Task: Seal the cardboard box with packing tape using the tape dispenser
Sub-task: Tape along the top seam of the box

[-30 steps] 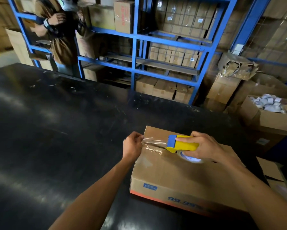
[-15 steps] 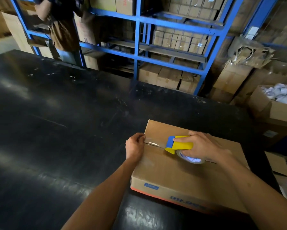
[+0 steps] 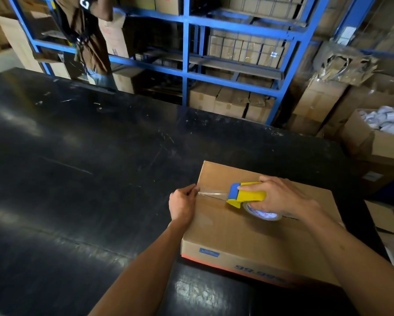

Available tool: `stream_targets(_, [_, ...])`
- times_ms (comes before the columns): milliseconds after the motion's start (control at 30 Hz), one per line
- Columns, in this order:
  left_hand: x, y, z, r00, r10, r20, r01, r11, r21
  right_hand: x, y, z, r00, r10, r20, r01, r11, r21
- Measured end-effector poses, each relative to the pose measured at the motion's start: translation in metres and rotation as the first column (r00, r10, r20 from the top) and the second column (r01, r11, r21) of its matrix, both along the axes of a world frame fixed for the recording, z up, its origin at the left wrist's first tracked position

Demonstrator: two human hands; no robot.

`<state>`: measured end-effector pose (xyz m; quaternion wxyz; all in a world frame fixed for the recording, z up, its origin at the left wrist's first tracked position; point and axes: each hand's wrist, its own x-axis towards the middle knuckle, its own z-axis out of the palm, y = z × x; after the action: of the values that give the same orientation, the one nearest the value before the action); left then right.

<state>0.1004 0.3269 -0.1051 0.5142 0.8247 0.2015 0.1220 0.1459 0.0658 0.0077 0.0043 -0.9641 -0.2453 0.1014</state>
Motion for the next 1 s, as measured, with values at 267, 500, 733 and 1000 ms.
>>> stream_targets(267, [-0.006,-0.018,0.008,0.99,-0.084,-0.117,0.131,0.858,0.497,-0.001,0.002,0.003,1.0,0.005,0.006,-0.005,1.0,-0.01])
stream_targets(500, [-0.013,-0.026,-0.005,0.858,-0.376,-0.35,0.5,0.768,0.401,-0.001,0.003,0.004,1.0,0.013,0.007,-0.013,1.0,-0.011])
stream_targets(733, [-0.015,-0.016,-0.009,0.809,-0.446,-0.383,0.588,0.633,0.504,0.013,0.004,0.002,0.997,0.03,-0.07,-0.033,0.999,-0.041])
stream_targets(1000, [-0.01,-0.014,-0.01,0.769,-0.501,-0.398,0.595,0.332,0.732,0.02,0.022,0.009,0.99,0.115,-0.078,-0.124,0.984,-0.131])
